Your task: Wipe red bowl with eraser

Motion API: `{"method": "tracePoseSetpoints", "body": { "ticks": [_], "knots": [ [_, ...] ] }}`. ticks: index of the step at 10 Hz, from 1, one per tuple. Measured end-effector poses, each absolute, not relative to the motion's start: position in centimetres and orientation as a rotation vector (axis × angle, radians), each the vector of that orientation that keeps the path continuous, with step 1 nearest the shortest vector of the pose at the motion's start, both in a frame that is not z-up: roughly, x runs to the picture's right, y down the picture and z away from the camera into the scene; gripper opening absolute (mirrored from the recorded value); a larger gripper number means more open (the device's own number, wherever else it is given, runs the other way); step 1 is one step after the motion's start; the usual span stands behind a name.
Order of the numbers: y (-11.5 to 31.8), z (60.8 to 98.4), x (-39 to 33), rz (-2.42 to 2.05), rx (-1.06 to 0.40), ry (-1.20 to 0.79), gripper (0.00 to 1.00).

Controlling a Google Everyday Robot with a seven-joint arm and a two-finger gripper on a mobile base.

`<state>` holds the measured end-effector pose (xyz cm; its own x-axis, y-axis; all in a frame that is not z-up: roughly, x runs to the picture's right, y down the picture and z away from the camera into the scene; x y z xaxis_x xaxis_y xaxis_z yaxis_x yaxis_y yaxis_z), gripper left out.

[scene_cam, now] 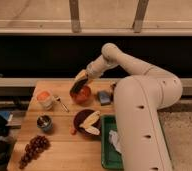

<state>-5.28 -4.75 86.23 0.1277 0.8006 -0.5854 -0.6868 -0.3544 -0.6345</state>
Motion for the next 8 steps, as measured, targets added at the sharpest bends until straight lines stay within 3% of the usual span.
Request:
{"method": "tracePoseSetpoints", "body": {
  "ticks": [5, 8],
  "knots": [
    [-4.0, 86.2, -6.7, 1.505, -1.208, -0.130, 0.00],
    [-1.7, 86.6, -7.6, 1.471, -1.205, -0.025, 0.00]
  ]
}}
